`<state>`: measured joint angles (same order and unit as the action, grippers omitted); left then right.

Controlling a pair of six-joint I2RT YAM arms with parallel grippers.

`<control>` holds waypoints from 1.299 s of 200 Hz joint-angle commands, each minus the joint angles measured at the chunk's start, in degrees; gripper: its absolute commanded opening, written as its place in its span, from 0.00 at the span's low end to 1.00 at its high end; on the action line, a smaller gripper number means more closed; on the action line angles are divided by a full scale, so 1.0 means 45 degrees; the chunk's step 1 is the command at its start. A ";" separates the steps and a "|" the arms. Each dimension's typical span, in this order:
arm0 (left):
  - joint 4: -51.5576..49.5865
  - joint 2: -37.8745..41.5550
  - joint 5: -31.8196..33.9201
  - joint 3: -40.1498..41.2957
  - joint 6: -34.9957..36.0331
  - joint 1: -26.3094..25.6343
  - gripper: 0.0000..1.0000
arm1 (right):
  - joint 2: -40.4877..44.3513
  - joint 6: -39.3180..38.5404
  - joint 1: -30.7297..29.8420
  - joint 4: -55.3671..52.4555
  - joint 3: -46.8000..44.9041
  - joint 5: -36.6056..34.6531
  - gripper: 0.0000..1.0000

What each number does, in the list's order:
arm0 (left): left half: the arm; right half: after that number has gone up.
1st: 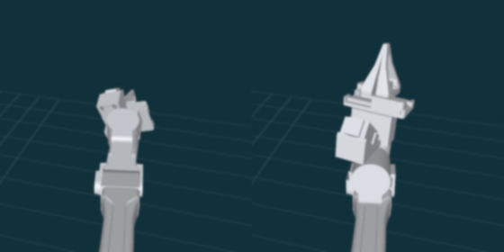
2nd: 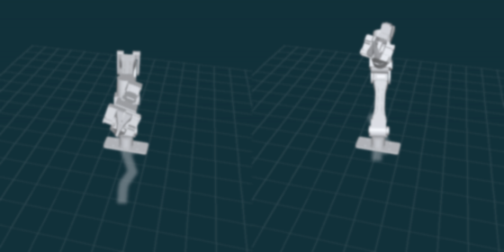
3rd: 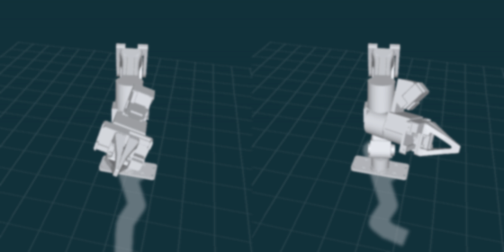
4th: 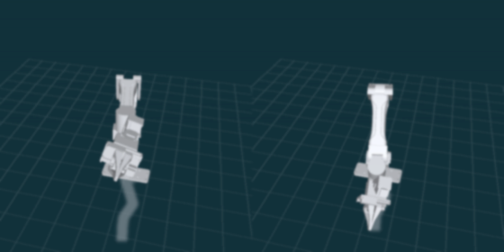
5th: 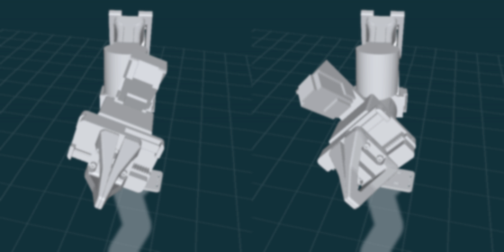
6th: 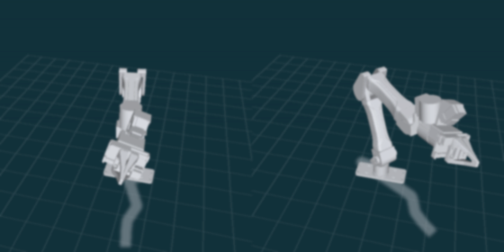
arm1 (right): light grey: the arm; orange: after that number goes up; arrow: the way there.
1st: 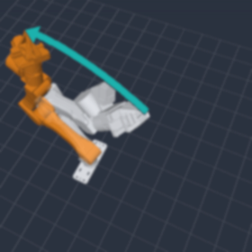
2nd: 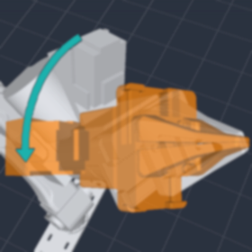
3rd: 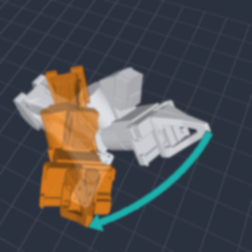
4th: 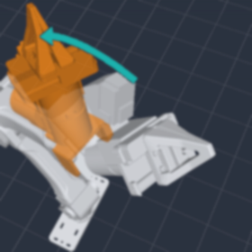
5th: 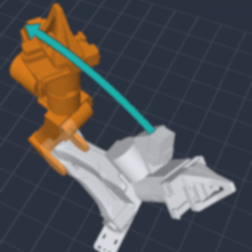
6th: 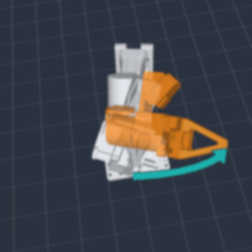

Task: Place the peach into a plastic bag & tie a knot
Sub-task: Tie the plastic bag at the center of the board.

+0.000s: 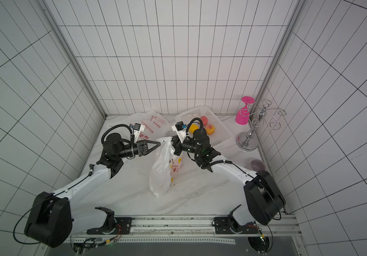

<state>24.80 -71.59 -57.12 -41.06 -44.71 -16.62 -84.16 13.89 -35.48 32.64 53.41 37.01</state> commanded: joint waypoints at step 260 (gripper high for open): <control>0.0996 -0.0137 0.0220 -0.0728 -0.0347 0.0571 0.00 | 0.3233 0.1182 0.0181 -0.5404 -0.0336 -0.3174 0.50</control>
<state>30.81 -73.87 -57.87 -43.29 -47.90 -14.24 -75.90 14.87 -35.00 22.72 52.45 32.38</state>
